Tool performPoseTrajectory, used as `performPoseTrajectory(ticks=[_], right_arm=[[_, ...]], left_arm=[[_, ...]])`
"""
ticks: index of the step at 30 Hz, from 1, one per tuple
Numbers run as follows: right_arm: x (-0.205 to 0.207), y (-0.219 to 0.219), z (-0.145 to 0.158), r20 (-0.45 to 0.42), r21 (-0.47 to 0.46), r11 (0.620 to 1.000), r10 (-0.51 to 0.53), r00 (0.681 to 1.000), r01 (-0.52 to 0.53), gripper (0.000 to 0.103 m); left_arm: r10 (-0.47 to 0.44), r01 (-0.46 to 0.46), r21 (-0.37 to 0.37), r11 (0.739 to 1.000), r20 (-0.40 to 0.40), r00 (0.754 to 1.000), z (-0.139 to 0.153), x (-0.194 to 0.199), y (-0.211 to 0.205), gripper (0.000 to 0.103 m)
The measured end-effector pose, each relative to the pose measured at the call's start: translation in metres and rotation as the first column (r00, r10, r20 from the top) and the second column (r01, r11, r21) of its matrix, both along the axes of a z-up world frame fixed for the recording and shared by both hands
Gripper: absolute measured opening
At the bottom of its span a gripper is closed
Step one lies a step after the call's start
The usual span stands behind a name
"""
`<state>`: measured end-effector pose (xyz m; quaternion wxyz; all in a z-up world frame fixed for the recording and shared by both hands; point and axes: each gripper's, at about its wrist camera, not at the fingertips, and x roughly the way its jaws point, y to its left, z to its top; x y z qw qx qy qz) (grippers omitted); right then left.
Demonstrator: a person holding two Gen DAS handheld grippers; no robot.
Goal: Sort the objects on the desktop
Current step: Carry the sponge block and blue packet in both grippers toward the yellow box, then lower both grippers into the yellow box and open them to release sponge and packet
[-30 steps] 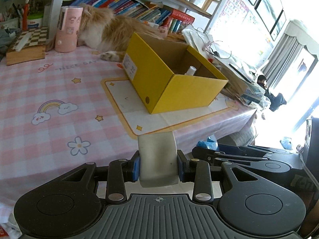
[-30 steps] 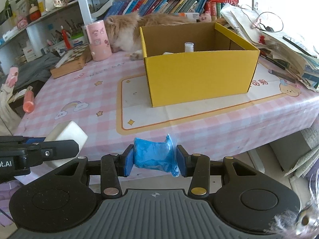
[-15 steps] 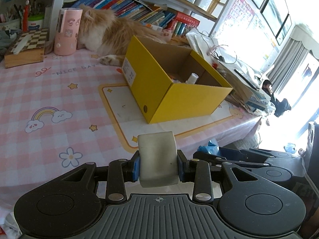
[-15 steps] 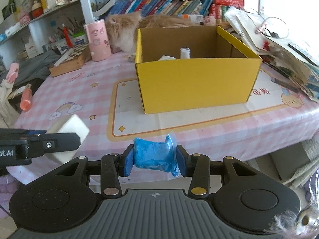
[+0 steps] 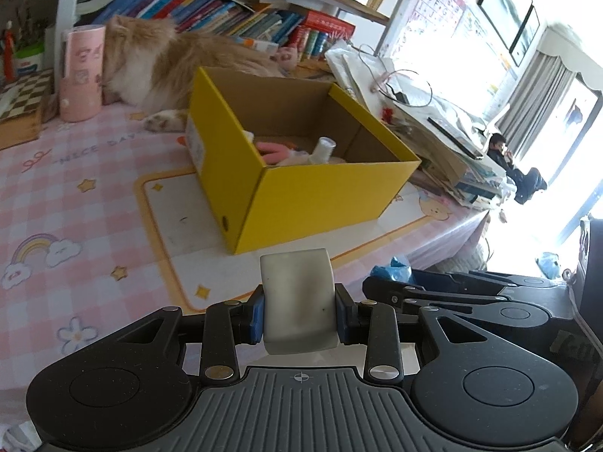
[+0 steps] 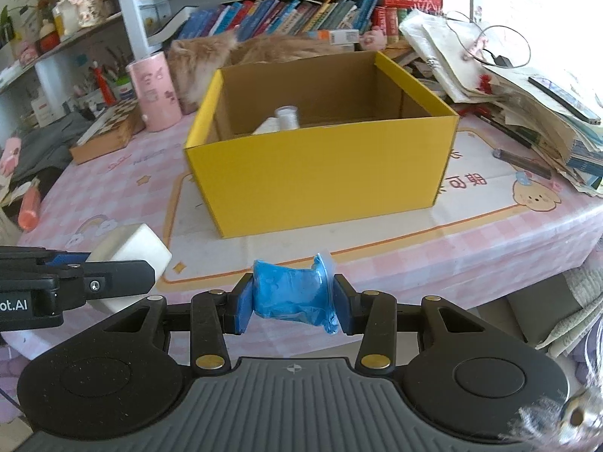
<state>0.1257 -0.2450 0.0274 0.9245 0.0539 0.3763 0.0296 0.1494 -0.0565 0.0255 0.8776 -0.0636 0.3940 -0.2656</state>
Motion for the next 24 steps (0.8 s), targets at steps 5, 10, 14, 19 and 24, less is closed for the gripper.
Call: performPoseTrajectory(ticks=[5,10,14,19,24], right_arm=[[0.006,-0.024,0.0,0.003,0.014,1.0,-0.026,1.0,0.026,0.04],[0.01,-0.042,-0.002,-0.006,0.019,1.0,-0.02,1.0,0.02,0.04],[0.013,-0.059,-0.004,-0.011,0.021,1.0,-0.015,1.0,0.015,0.04],[0.018,-0.08,-0.007,-0.02,0.024,1.0,-0.006,1.0,0.006,0.04],[0.026,-0.093,-0.008,-0.024,0.017,0.999,0.038,0.999,-0.037,0.04]], left_arm=[[-0.004,0.004,0.007,1.0,-0.005,1.0,0.0,0.007,-0.02,0.034],[-0.012,0.012,0.015,1.0,-0.008,1.0,-0.001,0.011,-0.042,0.034],[-0.014,0.014,0.017,1.0,-0.009,1.0,-0.002,0.014,-0.06,0.034],[0.002,-0.002,0.012,1.0,-0.012,1.0,-0.006,0.018,-0.079,0.034],[0.025,-0.025,0.011,1.0,-0.001,1.0,-0.005,0.021,-0.093,0.034]])
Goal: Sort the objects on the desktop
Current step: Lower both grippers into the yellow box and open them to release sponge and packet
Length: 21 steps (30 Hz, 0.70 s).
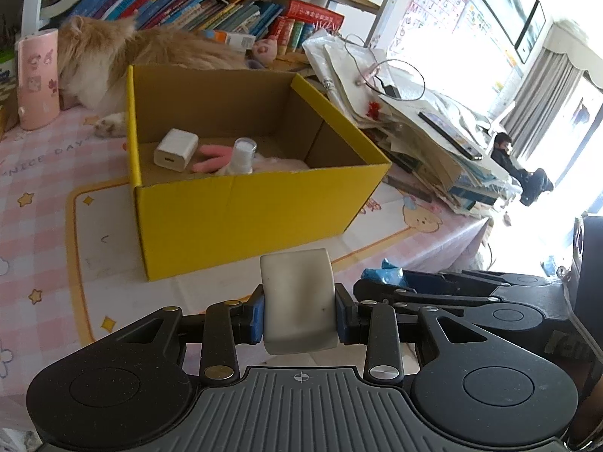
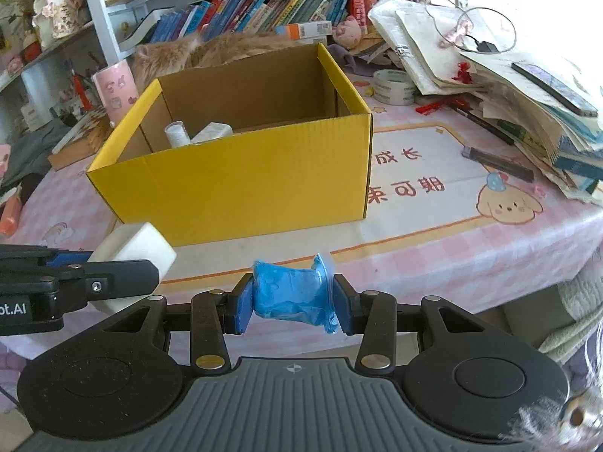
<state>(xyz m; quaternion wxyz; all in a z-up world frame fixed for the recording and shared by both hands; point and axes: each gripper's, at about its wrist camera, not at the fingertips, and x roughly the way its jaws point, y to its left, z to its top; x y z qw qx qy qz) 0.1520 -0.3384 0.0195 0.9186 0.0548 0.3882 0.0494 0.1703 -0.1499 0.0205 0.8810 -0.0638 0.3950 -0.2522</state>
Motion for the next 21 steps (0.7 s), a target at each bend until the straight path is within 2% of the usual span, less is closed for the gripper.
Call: performPoseTrajectory(ticks=[3,6,11,16,21], right_arm=[[0.005,-0.005,0.004,0.018,-0.013,0.999,0.032,0.999,-0.031,0.04],[0.011,-0.01,0.016,0.057,-0.003,0.999,0.053,0.997,-0.053,0.04],[0.028,-0.012,0.05,0.191,-0.021,0.994,0.106,0.976,-0.104,0.04],[0.052,-0.015,0.075,0.297,-0.036,0.989,0.15,0.943,-0.146,0.04],[0.087,-0.015,0.076,0.311,-0.052,0.98,0.198,0.93,-0.191,0.04]], left_arm=[[0.012,-0.011,-0.005,1.0,0.046,0.999,0.009,0.0,-0.005,0.034],[0.018,-0.018,-0.002,1.0,0.126,0.992,0.026,0.0,-0.01,0.034],[0.055,-0.053,-0.012,0.999,0.244,0.968,0.053,0.008,-0.014,0.034],[0.099,-0.099,-0.016,0.995,0.296,0.95,0.065,0.03,-0.018,0.034],[0.154,-0.159,-0.01,0.987,0.326,0.933,0.067,0.063,-0.02,0.034]])
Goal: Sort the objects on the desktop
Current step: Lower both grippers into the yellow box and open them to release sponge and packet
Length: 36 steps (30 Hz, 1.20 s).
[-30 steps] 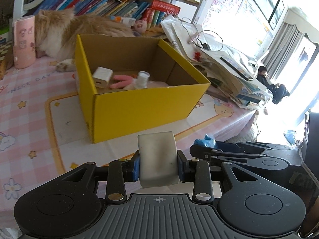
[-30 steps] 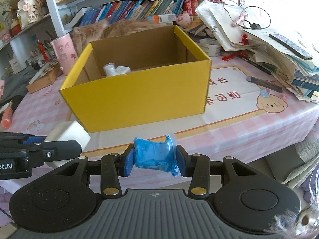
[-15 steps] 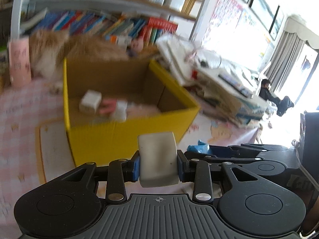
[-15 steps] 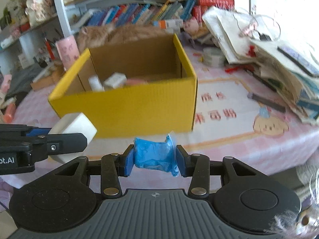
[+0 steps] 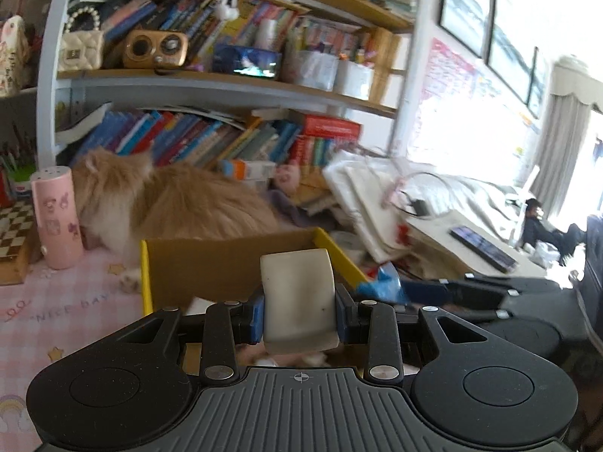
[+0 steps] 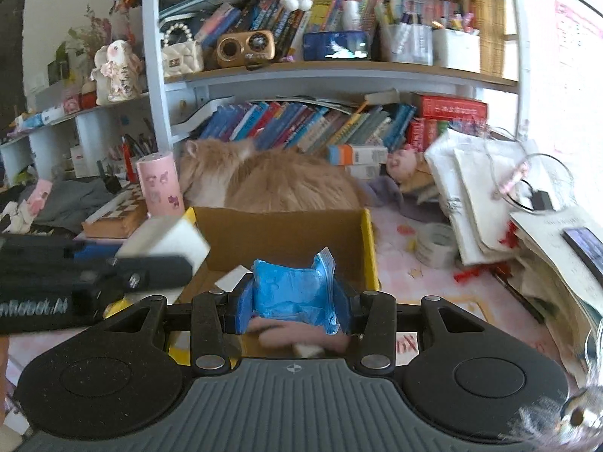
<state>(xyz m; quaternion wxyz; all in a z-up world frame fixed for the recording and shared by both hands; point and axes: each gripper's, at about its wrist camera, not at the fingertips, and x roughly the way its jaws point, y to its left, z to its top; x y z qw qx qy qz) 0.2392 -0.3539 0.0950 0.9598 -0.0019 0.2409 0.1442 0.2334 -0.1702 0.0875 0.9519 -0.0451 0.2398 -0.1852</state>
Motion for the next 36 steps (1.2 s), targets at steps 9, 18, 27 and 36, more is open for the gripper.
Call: performPoseTrajectory(ticks=[9,18,27,36], right_arm=[[0.055,0.022,-0.037,-0.109,-0.093,0.986,0.126,0.986,-0.136,0.04],[0.087,0.042,-0.065,-0.223,-0.221,0.942,0.204,0.953,-0.253,0.04],[0.09,0.041,-0.076,-0.262,-0.205,0.945,0.199,0.944,-0.256,0.04],[0.092,0.037,-0.078,-0.274,-0.16,0.96,0.181,0.945,-0.23,0.041]], left_arm=[[0.055,-0.043,0.143,0.989,-0.086,0.995,-0.037,0.052,-0.003,0.034],[0.075,-0.029,0.243,0.97,-0.182,0.98,-0.065,0.076,-0.011,0.034],[0.055,-0.005,0.228,0.974,-0.215,0.975,-0.071,0.084,-0.009,0.035],[0.066,-0.032,0.215,0.976,-0.156,0.986,-0.067,0.075,-0.011,0.047]])
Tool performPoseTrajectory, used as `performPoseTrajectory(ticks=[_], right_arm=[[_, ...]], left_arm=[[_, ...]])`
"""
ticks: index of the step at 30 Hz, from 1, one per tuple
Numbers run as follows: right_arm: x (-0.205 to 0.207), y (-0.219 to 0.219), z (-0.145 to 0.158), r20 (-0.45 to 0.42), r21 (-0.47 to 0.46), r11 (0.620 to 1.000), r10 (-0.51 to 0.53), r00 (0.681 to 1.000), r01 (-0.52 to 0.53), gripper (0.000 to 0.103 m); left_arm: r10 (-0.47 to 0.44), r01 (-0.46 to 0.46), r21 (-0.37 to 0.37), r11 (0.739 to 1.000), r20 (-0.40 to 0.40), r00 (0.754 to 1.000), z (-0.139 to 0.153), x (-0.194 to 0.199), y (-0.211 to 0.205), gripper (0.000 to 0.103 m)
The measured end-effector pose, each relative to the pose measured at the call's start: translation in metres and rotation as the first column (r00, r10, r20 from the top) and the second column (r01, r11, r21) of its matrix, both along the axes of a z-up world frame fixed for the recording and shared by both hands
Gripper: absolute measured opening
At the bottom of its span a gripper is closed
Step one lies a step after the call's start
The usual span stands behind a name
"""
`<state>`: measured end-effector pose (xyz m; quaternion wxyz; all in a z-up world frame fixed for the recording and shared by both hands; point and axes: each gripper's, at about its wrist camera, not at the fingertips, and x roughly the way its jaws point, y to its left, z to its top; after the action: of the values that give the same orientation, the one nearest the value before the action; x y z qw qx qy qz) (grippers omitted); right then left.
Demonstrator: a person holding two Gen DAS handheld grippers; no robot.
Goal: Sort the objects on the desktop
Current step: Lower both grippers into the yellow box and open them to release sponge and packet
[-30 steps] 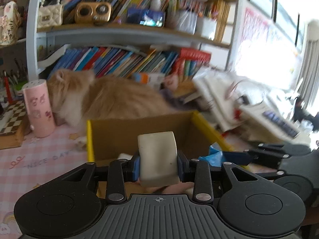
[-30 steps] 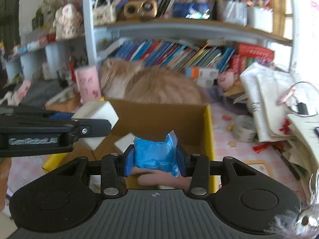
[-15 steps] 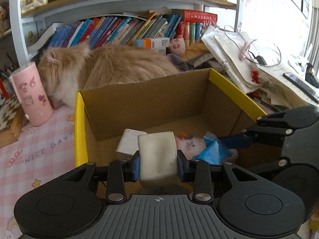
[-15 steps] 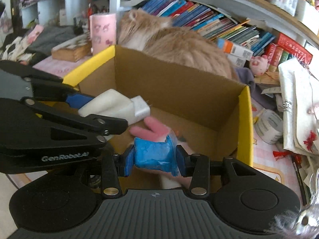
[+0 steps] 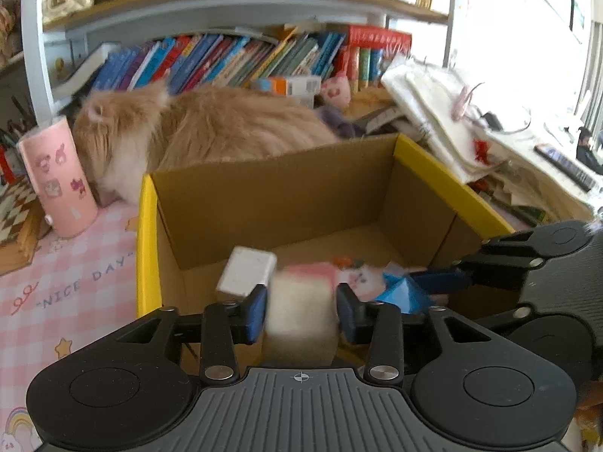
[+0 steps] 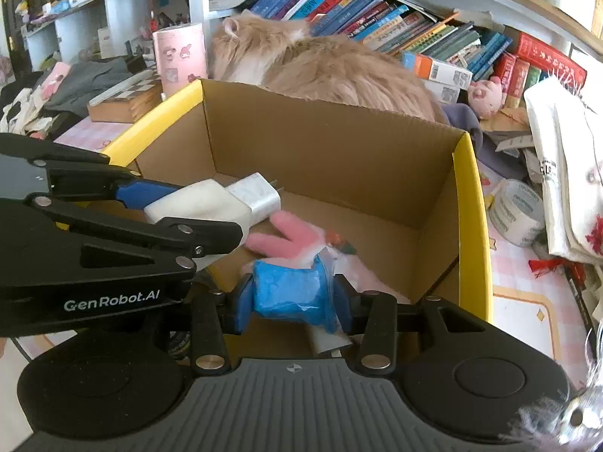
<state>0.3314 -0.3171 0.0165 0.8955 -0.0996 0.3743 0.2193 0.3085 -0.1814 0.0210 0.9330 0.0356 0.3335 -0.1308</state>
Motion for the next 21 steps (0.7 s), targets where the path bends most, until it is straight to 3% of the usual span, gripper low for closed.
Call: performPoseTrajectory(ticks=[2,10,16,21], right_arm=[[-0.002,0.0,0.001,0.005,0.001,1.0,-0.004,1.0,0.004,0.042],[-0.015,-0.006,0.02,0.05,0.05,0.998,-0.028,0.998,0.026,0.046],[-0.032,-0.015,0.04,0.096,0.132,0.989,-0.082,0.992,0.069,0.05],[-0.048,-0.021,0.051,0.121,0.18,0.98,-0.11,0.987,0.087,0.052]], left_arm=[[-0.007,0.007,-0.006,1.0,0.045,0.999,0.005,-0.006,-0.001,0.059],[-0.009,0.014,-0.025,1.0,0.173,0.985,0.035,-0.028,-0.003,0.073],[0.034,-0.022,-0.058,0.998,0.212,0.977,0.052,-0.052,0.008,0.084],[0.078,-0.064,-0.078,0.995,0.202,0.976,0.054,-0.068,0.02,0.085]])
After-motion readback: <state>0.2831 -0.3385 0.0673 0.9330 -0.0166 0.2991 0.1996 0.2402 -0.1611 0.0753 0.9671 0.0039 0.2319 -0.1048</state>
